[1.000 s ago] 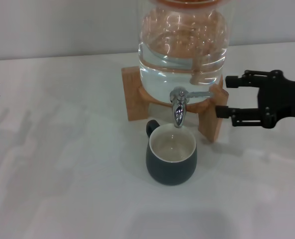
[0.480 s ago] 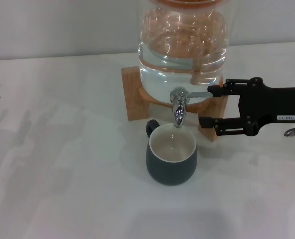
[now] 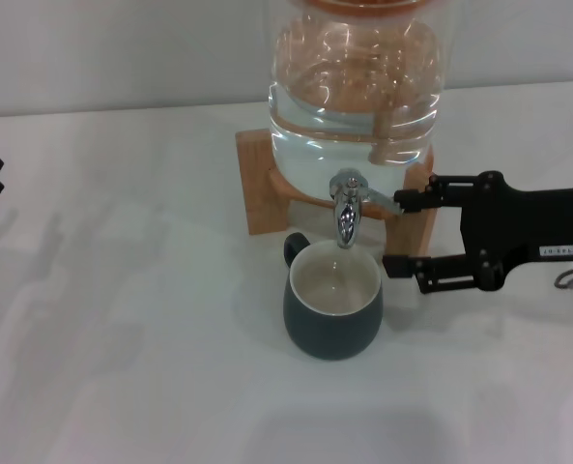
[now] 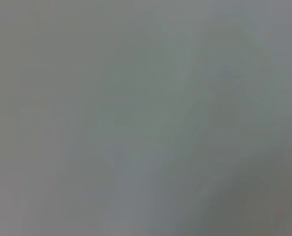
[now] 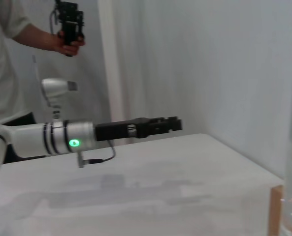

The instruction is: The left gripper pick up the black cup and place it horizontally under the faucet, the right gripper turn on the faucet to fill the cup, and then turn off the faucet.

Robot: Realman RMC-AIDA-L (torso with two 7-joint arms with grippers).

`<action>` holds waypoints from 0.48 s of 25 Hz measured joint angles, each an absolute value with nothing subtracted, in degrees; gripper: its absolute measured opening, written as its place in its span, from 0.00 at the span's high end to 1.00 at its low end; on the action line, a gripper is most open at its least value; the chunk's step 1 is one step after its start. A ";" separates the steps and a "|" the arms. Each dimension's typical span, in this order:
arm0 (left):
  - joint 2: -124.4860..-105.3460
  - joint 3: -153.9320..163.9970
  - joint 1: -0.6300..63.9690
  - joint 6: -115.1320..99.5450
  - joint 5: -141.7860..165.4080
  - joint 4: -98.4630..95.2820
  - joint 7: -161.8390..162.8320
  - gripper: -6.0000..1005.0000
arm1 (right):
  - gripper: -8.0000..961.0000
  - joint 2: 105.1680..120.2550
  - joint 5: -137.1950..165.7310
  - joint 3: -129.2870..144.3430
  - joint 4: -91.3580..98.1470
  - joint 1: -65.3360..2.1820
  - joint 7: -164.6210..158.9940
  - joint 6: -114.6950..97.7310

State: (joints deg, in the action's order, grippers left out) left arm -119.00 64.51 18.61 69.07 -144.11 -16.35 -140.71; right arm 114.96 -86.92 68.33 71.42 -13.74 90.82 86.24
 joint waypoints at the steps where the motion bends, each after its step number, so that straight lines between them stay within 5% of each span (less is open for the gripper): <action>1: -119.00 64.51 18.77 69.08 -144.06 -16.25 -140.71 0.40 | 0.20 114.96 -86.96 68.34 71.42 -13.74 90.87 86.88; 12: -119.00 64.51 18.83 69.08 -143.78 -16.26 -140.71 0.40 | 0.20 115.05 -87.89 69.05 71.36 -13.75 91.12 88.77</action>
